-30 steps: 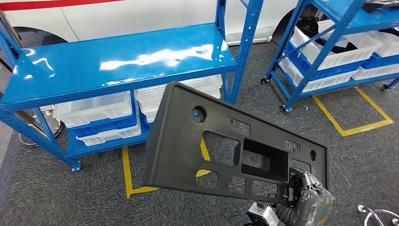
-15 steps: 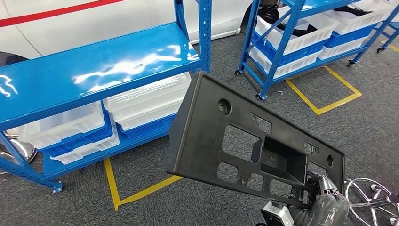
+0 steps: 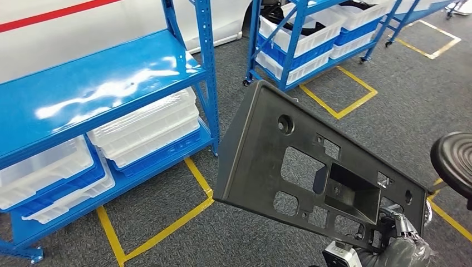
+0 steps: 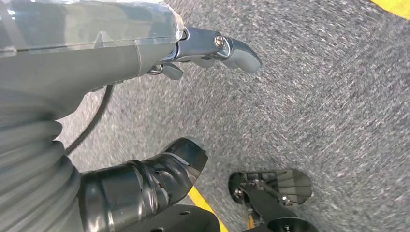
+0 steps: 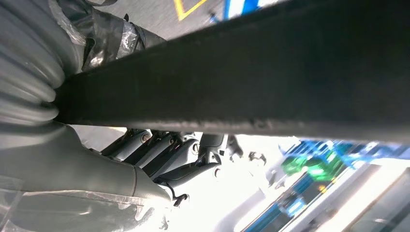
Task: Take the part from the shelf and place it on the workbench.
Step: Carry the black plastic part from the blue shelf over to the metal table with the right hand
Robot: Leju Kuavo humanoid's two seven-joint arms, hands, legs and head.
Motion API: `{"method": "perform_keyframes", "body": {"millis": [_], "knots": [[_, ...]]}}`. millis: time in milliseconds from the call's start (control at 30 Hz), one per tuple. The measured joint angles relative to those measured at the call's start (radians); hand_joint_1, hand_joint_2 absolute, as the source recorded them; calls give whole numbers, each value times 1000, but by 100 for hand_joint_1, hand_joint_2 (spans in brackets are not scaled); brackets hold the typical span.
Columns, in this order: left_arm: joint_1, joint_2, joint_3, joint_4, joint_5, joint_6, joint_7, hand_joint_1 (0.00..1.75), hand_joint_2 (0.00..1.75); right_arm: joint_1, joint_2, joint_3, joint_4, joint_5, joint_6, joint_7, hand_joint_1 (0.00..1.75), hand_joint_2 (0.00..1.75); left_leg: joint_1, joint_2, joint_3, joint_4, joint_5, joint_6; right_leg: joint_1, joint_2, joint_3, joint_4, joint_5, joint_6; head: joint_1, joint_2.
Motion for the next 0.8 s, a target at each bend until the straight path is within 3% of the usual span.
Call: {"method": "perform_keyframes", "body": {"millis": [33,67,133,167,233,267,333,400,467,533,567,600,633,700,767,800], "knots": [[1,0,0,0,0,0,0,0,175,1,0,-1,0,-1,0,0,175,175,-1,16,0,0,-1,0,-4,-6,-15,35,-8,4,0,0],[1,0,0,0,-1,0,0,0,175,3,0,-3,0,-2,0,0,175,175,-1,30,0,1,-2,-1,-8,-11,-11,33,3,7,0,0],[-1,0,0,0,-2,1,-2,0,175,4,0,-5,-1,-8,0,0,175,175,-1,54,5,2,-6,-6,-11,-33,56,-81,62,8,0,0],[-2,0,0,0,-2,1,-2,0,175,4,0,-6,-2,-13,0,-1,175,175,-3,63,7,3,-9,-10,-8,-58,96,-152,84,4,0,0],[-3,0,0,0,-1,1,-2,0,175,5,0,-6,-7,-26,0,-4,175,175,-7,80,12,6,-15,-21,1,-90,139,-235,102,-8,0,0],[-3,0,0,0,0,1,-2,0,175,5,0,-8,-10,-33,0,-6,175,175,-9,88,14,6,-17,-26,6,-91,140,-241,99,-14,0,0],[-5,-1,1,0,0,2,-2,0,175,7,0,-13,-16,-47,-1,-11,175,175,-7,96,18,9,-23,-37,5,-68,137,-245,103,-25,0,0],[-5,-1,2,0,1,2,-2,0,175,9,0,-18,-22,-59,-2,-12,175,175,-2,56,4,50,-58,-46,-1,-48,138,-253,110,-39,-1,0],[-3,-1,4,0,1,2,-2,0,175,9,1,-20,-25,-66,-3,-13,175,175,1,6,-48,169,-128,-52,-4,-27,137,-256,113,-47,-1,0],[1,-1,8,0,1,2,-2,0,175,9,1,-23,-26,-69,-3,-13,175,175,2,-6,-106,296,-174,-56,-3,-1,135,-254,114,-48,-1,0],[2,-1,10,0,1,2,-2,0,175,10,1,-24,-26,-69,-3,-13,175,175,3,-7,-118,317,-170,-57,-3,13,135,-252,114,-48,-1,0],[3,-1,11,0,1,2,-2,0,175,10,1,-26,-26,-70,-3,-13,175,175,5,-8,-108,293,-142,-58,-4,28,135,-249,113,-47,-1,0],[3,-1,12,0,1,2,-2,0,175,10,1,-27,-26,-70,-3,-13,175,175,8,-15,-83,234,-101,-59,-5,42,135,-245,112,-45,-1,0],[2,-1,14,0,2,2,-2,0,175,10,2,-29,-26,-76,-3,-14,175,175,17,-63,-27,99,-42,-60,-6,68,129,-231,108,-36,-1,0],[2,-1,16,0,3,2,-2,0,175,11,3,-30,-28,-89,-3,-16,175,175,19,-100,-7,44,-33,-54,-6,90,114,-221,109,-22,0,0],[2,-1,17,0,5,2,-2,0,175,12,3,-32,-29,-95,-3,-16,175,175,17,-98,-7,40,-34,-48,-7,101,108,-220,113,-14,0,0]]}}
